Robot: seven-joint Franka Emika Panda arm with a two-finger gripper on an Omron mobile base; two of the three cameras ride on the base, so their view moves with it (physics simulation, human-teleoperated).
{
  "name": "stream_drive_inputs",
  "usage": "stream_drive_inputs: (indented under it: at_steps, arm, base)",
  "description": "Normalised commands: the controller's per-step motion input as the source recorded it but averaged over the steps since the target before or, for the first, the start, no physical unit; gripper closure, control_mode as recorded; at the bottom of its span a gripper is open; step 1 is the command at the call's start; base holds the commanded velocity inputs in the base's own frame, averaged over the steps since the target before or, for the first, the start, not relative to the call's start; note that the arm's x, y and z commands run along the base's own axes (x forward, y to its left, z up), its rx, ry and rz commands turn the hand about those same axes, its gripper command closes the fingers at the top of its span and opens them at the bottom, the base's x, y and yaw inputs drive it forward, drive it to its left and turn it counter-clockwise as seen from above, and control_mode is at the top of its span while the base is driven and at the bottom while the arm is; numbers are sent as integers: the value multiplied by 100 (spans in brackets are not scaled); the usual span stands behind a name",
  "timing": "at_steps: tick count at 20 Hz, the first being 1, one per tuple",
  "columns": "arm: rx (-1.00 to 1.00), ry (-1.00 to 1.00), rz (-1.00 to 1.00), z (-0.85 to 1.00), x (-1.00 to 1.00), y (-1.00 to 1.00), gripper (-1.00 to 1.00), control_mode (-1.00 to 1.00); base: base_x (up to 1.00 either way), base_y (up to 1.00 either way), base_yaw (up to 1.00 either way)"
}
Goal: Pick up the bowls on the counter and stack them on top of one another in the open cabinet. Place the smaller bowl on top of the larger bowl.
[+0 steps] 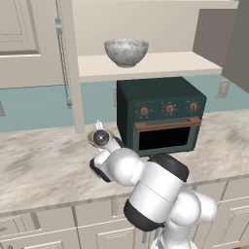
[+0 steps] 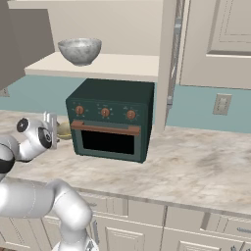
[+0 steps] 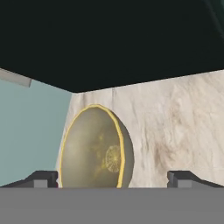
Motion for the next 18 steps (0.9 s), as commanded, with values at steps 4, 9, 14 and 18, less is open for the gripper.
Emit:
stream_drive_inputs:
  at_steps: [4, 9, 14, 18]
  arm:
    - [0, 6, -1, -23, 22, 11, -100, -100]
    - [0, 4, -1, -21, 23, 11, -100, -100]
    - [0, 2, -1, -20, 23, 11, -100, -100]
    - [0, 0, -1, -20, 22, 11, -100, -100]
  base:
    - [0, 0, 0]
    - [0, 0, 0]
    - [0, 0, 0]
    - [0, 0, 0]
